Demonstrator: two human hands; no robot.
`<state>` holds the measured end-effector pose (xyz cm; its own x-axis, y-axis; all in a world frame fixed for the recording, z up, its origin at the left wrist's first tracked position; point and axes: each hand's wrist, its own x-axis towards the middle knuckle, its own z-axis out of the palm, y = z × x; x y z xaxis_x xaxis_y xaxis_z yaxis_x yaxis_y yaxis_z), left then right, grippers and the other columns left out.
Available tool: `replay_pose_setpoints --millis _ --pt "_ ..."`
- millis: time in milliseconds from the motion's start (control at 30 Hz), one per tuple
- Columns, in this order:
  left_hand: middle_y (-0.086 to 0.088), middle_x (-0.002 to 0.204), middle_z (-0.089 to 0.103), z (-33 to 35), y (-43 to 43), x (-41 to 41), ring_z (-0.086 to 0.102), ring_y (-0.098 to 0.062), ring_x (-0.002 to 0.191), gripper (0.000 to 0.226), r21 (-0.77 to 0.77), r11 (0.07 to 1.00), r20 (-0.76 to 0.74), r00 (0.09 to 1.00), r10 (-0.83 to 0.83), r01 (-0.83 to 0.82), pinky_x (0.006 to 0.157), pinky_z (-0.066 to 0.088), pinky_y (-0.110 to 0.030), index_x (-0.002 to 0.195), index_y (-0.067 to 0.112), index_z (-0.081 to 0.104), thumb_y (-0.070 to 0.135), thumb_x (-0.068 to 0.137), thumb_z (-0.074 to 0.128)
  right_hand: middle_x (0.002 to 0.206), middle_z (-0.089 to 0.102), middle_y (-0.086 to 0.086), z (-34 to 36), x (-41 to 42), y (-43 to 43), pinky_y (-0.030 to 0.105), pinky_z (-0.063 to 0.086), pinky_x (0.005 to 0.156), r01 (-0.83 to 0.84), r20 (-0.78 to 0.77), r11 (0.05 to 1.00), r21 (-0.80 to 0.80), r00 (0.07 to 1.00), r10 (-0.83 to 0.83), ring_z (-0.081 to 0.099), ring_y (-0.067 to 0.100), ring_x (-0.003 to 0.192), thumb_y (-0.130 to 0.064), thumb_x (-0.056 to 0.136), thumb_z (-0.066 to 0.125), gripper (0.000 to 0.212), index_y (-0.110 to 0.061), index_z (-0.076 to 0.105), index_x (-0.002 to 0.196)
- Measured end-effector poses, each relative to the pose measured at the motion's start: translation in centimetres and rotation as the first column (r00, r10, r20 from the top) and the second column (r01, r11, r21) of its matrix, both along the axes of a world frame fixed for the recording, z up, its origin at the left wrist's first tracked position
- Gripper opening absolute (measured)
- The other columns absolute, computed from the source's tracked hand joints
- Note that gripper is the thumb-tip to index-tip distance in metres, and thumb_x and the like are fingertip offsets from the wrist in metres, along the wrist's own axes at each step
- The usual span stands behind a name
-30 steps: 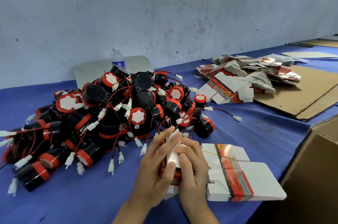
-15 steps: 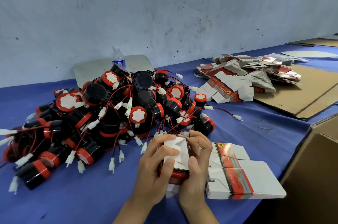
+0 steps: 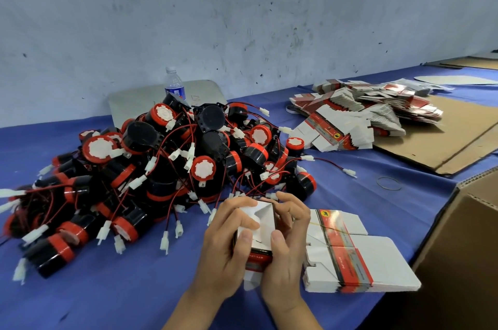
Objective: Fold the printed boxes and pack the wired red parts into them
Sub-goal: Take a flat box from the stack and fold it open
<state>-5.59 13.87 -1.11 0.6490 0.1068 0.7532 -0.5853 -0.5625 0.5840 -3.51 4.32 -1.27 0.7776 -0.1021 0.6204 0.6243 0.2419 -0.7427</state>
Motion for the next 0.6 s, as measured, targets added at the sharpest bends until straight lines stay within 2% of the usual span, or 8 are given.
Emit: replay_pose_setpoints --millis 233,367,433,500,600 --pt "0.007 0.123 0.056 -0.02 0.12 0.19 0.058 -0.024 0.110 0.024 0.030 0.999 0.007 1.000 -0.011 0.011 0.081 0.050 -0.038 0.086 0.017 0.056 0.027 0.096 0.036 0.124 0.046 0.002 -0.09 0.00 0.08 0.039 0.046 0.089 0.003 0.010 1.000 -0.004 1.000 -0.003 0.051 0.032 0.110 -0.030 0.083 0.042 0.026 -0.033 0.050 0.108" --pt "0.005 0.124 0.056 -0.19 0.19 0.24 0.058 -0.023 0.112 0.028 0.042 0.999 0.022 1.000 -0.013 0.012 0.084 0.048 -0.034 0.082 0.017 0.056 0.029 0.097 0.035 0.124 0.046 0.004 -0.19 0.11 0.11 0.036 0.045 0.089 -0.008 0.027 1.000 -0.007 1.000 0.008 0.051 0.031 0.110 -0.029 0.085 0.041 0.027 -0.027 0.049 0.111" --pt "0.005 0.126 0.055 -0.43 0.22 0.25 0.058 -0.023 0.113 0.031 0.029 1.000 0.011 1.000 -0.009 0.009 0.084 0.048 -0.037 0.089 0.018 0.056 0.038 0.099 0.035 0.124 0.046 0.004 -0.29 0.22 0.06 0.037 0.045 0.090 -0.007 0.033 1.000 -0.011 0.999 0.007 0.051 0.032 0.111 -0.029 0.085 0.041 0.027 -0.029 0.049 0.111" --pt "0.005 0.129 0.054 -0.51 0.21 0.19 0.057 -0.024 0.115 0.034 -0.024 1.000 -0.010 1.000 -0.015 0.015 0.083 0.050 -0.041 0.103 0.022 0.054 0.050 0.098 0.036 0.124 0.046 0.003 -0.46 0.30 0.06 0.044 0.046 0.089 -0.005 0.030 1.000 -0.015 1.000 0.005 0.050 0.033 0.113 -0.031 0.085 0.042 0.028 -0.032 0.049 0.112" --pt "0.007 0.132 0.053 -0.25 0.12 0.06 0.056 -0.026 0.117 0.030 -0.133 0.991 -0.024 0.999 -0.023 0.020 0.082 0.053 -0.047 0.115 0.030 0.050 0.051 0.094 0.042 0.129 0.046 0.003 -0.63 0.30 -0.03 0.055 0.044 0.093 -0.041 0.015 0.997 -0.061 0.999 0.042 0.048 0.034 0.119 -0.034 0.086 0.043 0.032 -0.029 0.048 0.118"
